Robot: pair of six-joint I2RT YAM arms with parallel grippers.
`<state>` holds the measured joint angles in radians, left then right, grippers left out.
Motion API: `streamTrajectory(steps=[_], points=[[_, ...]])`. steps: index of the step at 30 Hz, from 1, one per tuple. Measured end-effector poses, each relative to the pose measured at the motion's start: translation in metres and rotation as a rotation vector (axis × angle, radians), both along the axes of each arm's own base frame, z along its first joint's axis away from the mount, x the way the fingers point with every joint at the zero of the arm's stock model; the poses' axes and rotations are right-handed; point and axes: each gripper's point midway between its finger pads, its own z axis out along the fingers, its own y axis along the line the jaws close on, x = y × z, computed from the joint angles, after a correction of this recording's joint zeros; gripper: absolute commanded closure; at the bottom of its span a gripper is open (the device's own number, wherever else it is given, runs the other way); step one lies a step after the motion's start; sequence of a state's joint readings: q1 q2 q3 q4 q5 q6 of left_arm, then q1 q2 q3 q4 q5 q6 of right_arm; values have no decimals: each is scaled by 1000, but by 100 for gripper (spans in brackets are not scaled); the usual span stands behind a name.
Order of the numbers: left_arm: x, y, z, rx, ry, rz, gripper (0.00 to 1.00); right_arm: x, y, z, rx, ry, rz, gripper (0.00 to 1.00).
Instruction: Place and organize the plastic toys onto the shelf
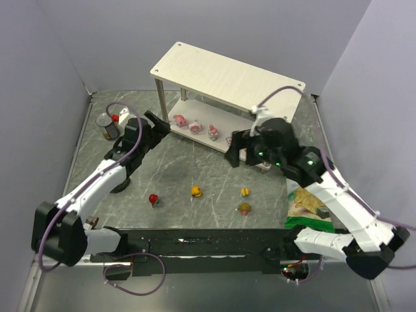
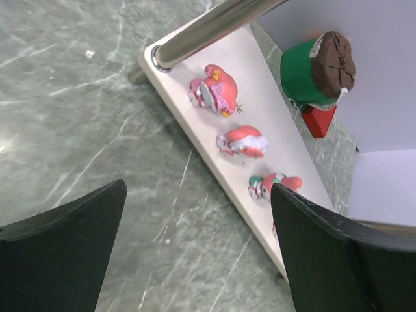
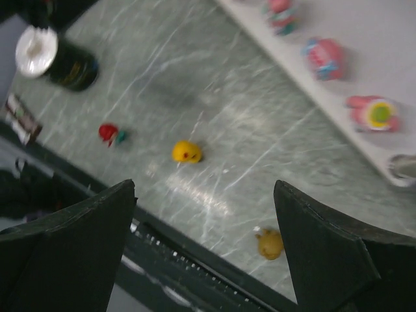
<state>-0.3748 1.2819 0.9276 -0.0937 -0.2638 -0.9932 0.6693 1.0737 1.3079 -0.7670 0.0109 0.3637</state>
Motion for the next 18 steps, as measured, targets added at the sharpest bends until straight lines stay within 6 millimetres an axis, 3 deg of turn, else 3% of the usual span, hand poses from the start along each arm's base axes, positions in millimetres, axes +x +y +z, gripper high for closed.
streamTrajectory(steps=[3, 8, 12, 18], points=[[-19, 11, 9, 18, -25, 6, 3, -13, 36, -19, -38, 39, 108, 0], [-53, 34, 21, 69, -77, 25, 4, -36, 85, -81, -153, 127, 228, 0], [-76, 52, 35, 116, -131, 40, 4, -47, 108, -133, -259, 200, 257, 5], [-101, 67, 51, 179, -201, 31, 4, -42, 126, -200, -384, 276, 234, 14]])
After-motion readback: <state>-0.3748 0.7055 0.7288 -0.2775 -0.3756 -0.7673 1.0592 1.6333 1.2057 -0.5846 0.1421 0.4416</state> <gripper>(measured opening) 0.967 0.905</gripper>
